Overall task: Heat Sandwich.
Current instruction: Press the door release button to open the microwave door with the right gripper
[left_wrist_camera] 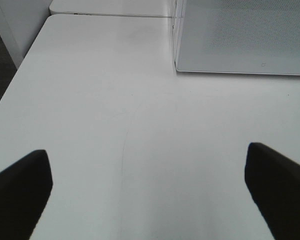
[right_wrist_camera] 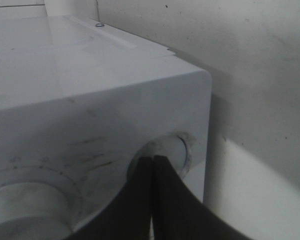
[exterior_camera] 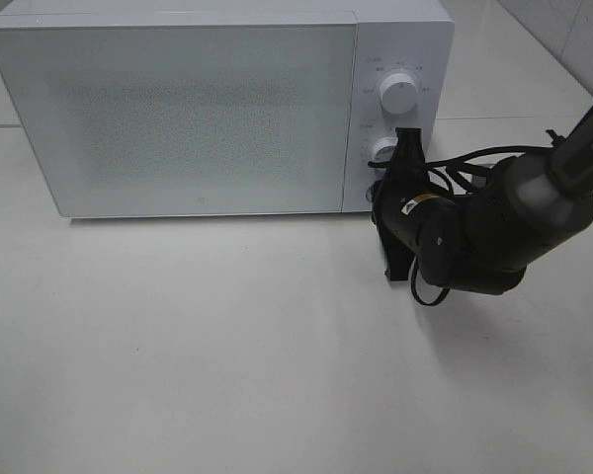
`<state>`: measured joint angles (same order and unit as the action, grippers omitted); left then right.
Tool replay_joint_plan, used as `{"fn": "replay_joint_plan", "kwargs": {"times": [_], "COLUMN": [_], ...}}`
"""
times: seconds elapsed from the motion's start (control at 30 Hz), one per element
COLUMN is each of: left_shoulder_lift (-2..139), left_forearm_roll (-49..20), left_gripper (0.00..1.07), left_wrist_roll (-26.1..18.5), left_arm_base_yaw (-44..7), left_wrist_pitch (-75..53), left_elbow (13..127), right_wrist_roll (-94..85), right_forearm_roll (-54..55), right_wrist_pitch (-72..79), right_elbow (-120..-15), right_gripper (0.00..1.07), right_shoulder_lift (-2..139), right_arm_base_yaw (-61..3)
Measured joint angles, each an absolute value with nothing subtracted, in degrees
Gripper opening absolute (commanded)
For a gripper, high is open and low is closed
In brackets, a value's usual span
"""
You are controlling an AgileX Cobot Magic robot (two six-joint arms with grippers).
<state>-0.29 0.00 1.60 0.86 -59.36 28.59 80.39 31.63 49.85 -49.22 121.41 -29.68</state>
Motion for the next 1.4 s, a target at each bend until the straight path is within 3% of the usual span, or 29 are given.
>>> {"fn": "replay_joint_plan", "kwargs": {"times": [1.4], "left_shoulder_lift": [-0.3], "left_forearm_roll": [0.0], "left_gripper": [1.01], "left_wrist_roll": [1.6], "left_arm_base_yaw": [0.9], "left_wrist_pitch": [-59.4], "left_elbow": [28.6], "right_wrist_roll": [77.6], "right_forearm_roll": [35.5], "right_wrist_pitch": [47.0], "right_elbow": [-54.4], "right_gripper": [0.01], "right_shoulder_lift": [124.3], "right_arm_base_yaw": [-29.5]}}
